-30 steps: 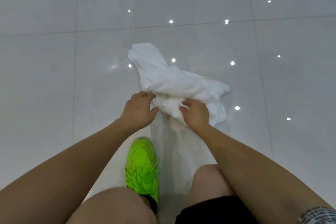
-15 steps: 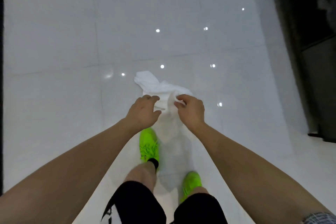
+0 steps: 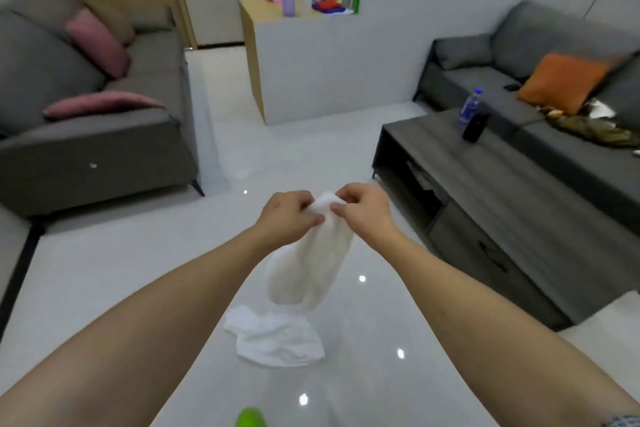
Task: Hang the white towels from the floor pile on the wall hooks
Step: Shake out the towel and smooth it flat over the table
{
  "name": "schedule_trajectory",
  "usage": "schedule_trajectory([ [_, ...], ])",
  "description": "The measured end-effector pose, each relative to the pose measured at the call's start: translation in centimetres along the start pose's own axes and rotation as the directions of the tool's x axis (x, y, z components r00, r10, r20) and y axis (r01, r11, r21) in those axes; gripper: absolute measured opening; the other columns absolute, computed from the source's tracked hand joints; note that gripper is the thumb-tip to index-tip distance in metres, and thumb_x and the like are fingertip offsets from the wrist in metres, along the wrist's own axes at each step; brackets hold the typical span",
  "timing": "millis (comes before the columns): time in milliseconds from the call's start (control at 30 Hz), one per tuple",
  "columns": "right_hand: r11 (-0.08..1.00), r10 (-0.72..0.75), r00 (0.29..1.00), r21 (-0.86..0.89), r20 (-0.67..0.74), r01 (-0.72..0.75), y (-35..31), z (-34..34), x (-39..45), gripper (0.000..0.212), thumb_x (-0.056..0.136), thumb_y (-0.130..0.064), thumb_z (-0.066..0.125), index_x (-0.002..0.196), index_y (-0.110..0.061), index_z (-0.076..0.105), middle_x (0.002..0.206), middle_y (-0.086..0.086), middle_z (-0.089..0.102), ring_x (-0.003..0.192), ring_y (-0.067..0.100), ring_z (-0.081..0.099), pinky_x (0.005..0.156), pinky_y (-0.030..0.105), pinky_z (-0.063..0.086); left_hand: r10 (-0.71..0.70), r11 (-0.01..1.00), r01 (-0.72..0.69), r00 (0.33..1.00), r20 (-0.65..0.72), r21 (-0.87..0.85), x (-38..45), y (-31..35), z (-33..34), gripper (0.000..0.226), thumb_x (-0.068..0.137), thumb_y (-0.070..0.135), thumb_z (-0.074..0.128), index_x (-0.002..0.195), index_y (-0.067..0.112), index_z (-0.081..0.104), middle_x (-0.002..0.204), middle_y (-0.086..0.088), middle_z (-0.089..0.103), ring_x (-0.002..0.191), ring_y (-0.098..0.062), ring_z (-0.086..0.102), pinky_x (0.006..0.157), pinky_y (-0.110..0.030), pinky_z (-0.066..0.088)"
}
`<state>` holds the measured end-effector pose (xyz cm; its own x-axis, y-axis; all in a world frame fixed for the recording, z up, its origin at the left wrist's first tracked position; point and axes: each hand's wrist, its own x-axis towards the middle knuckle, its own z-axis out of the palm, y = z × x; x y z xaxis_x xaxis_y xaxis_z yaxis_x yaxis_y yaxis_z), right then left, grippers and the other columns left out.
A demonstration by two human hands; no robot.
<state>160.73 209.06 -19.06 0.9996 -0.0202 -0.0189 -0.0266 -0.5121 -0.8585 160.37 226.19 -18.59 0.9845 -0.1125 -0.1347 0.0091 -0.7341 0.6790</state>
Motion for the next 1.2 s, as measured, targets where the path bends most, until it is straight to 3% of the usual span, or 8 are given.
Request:
schedule_trajectory([
  [167,0.998,-0.066,0.991,-0.011,-0.117,0.066,-1.1,-11.6,-2.9,0.008,0.076,-0.019,0.074,0.083,-0.023,0.07,0.079,-0.005,0.069,0.077,0.013,0.065,0.067,0.026,0.052,0.197,0.98,-0.195,0.976,-0.093,0.03,-1.1,11.3,-1.0,0.008,0.086,0.03,0.07,0.083,0.026,0.064,0.077,0.007,0.058,0.075,-0.015,0.056,0.058,-0.022,0.039],
  [367,0.978,-0.192,0.981,0.082,-0.029,0.194,-1.0,-23.3,-5.8,0.056,0.075,-0.005,0.077,0.127,-0.023,0.061,0.121,-0.001,0.065,0.11,0.013,0.06,0.087,0.022,0.05,0.469,0.88,-0.465,0.882,-0.034,0.097,-2.1,23.9,2.0,0.028,0.097,0.011,0.055,0.118,0.02,0.071,0.121,0.002,0.068,0.11,-0.012,0.06,0.09,-0.018,0.041],
  [567,0.939,-0.129,0.991,0.319,-0.021,0.129,0.8,-30.5,-7.3,0.051,0.075,0.003,0.079,0.123,-0.004,0.061,0.112,0.017,0.07,0.099,0.027,0.069,0.091,0.035,0.053,0.619,0.765,-0.608,0.785,0.019,0.212,-1.1,32.4,5.4,0.025,0.097,0.015,0.056,0.116,0.02,0.072,0.117,-0.002,0.07,0.109,-0.019,0.061,0.086,-0.023,0.041],
  [700,0.987,-0.033,0.995,0.152,-0.096,0.048,4.6,-35.0,-7.5,0.038,0.077,-0.013,0.082,0.112,-0.013,0.07,0.104,0.005,0.074,0.095,0.018,0.071,0.082,0.031,0.058,0.685,0.68,-0.677,0.724,0.087,0.282,1.8,36.3,10.0,0.022,0.095,0.016,0.057,0.108,0.02,0.074,0.109,-0.002,0.07,0.105,-0.023,0.06,0.088,-0.031,0.046],
  [833,0.994,0.112,0.983,0.007,-0.147,-0.112,9.4,-39.9,-6.9,0.031,0.071,-0.022,0.086,0.096,-0.016,0.071,0.097,0.002,0.072,0.091,0.017,0.069,0.082,0.034,0.058,0.718,0.653,-0.699,0.693,0.055,0.292,6.8,39.8,15.0,0.023,0.094,0.015,0.053,0.096,0.028,0.073,0.091,0.008,0.06,0.097,-0.02,0.058,0.075,-0.028,0.038],
  [1000,0.887,0.325,0.937,-0.304,-0.125,-0.348,15.9,-48.1,-4.7,0.028,0.069,-0.027,0.085,0.093,-0.019,0.075,0.095,-0.002,0.074,0.091,0.016,0.068,0.088,0.038,0.056,0.699,0.7,-0.68,0.715,-0.011,0.22,14.3,45.1,19.7,0.024,0.088,0.016,0.053,0.084,0.036,0.065,0.092,0.008,0.06,0.094,-0.021,0.057,0.077,-0.036,0.049],
  [1100,0.804,0.421,0.884,-0.367,-0.205,-0.468,19.1,-52.9,-3.0,0.015,0.077,-0.021,0.075,0.091,-0.017,0.076,0.091,0.001,0.073,0.085,0.016,0.068,0.074,0.032,0.056,0.633,0.77,-0.618,0.771,-0.069,0.157,18.6,48.3,21.5,0.027,0.087,0.014,0.051,0.086,0.037,0.065,0.101,0.003,0.063,0.095,-0.022,0.057,0.075,-0.033,0.046],
  [1200,0.788,0.355,0.873,-0.394,-0.334,-0.472,19.4,-56.8,0.0,0.011,0.085,-0.017,0.063,0.078,-0.014,0.07,0.08,0.001,0.067,0.077,0.018,0.064,0.059,0.027,0.047,0.635,0.746,-0.634,0.769,0.072,0.204,22.0,51.8,23.5,0.025,0.087,0.014,0.054,0.096,0.034,0.066,0.11,0.0,0.062,0.101,-0.022,0.058,0.079,-0.034,0.048],
])
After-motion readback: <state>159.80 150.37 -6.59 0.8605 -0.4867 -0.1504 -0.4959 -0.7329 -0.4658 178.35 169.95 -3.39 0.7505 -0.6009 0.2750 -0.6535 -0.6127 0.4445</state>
